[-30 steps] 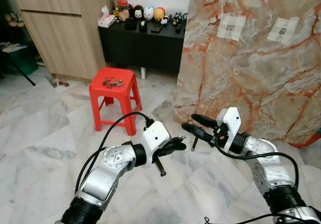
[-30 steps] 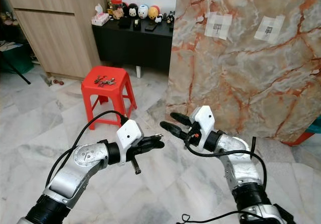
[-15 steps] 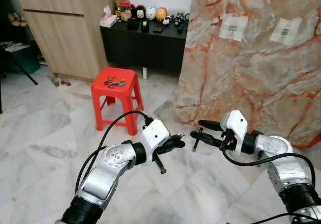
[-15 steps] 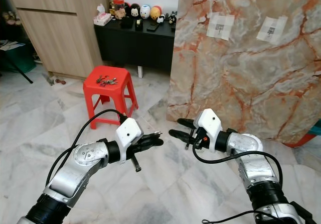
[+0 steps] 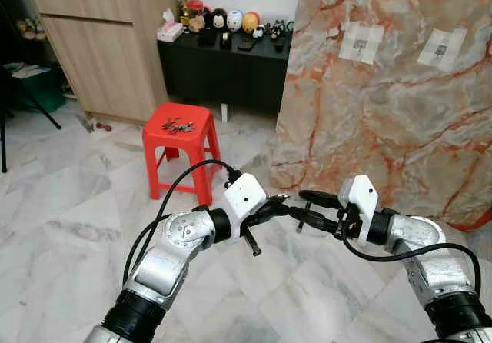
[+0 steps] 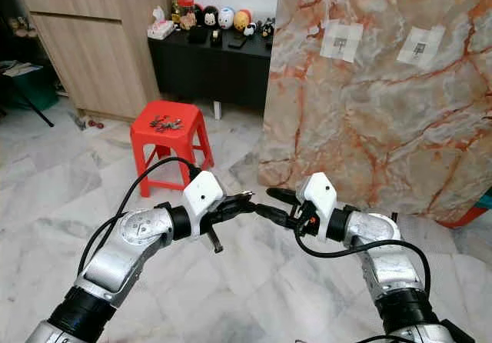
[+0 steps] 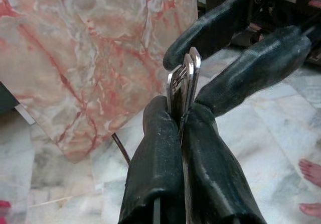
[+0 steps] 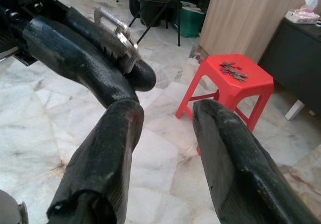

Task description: Hang keys on a hook

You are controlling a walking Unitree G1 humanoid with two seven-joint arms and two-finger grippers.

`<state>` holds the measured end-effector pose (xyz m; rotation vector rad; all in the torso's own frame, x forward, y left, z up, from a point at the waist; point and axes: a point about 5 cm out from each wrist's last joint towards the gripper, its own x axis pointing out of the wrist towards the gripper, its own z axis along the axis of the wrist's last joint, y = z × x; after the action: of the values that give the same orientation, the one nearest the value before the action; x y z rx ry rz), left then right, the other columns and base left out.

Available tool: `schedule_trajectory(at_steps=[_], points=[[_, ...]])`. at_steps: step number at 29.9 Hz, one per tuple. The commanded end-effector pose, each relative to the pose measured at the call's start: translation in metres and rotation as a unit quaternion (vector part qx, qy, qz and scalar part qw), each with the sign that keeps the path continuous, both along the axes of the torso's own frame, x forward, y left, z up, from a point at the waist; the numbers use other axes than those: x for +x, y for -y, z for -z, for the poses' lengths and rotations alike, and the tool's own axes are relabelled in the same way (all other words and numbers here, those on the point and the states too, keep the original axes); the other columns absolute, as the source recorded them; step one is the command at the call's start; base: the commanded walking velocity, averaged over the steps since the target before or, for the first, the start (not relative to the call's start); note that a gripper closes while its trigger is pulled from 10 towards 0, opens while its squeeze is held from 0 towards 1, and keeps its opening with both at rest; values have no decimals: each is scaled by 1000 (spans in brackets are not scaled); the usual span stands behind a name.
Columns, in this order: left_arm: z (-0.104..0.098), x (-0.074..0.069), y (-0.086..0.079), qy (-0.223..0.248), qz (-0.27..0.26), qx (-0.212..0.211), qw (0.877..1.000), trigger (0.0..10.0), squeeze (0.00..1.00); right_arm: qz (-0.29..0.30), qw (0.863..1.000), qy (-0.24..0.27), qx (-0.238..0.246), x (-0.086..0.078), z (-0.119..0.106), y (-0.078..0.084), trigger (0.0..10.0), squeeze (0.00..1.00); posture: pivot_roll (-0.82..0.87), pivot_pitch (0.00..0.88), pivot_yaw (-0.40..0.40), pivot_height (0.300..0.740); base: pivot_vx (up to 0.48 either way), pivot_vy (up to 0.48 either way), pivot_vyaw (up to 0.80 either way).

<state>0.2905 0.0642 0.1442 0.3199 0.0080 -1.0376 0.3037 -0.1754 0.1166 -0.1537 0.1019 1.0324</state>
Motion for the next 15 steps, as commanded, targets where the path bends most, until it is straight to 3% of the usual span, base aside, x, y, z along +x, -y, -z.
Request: schedule_trajectory(at_steps=[1, 15], points=[[-1, -1, 6, 4, 14, 2, 1000, 10000, 0, 0, 1000, 22, -2, 1, -8, 0, 10000, 0, 88, 0, -52, 740, 0, 0, 0], [1, -3, 7, 4, 19, 7, 1000, 10000, 0, 35, 998, 52, 18, 11, -22, 1, 10000, 0, 91, 0, -58, 740, 0, 0, 0]])
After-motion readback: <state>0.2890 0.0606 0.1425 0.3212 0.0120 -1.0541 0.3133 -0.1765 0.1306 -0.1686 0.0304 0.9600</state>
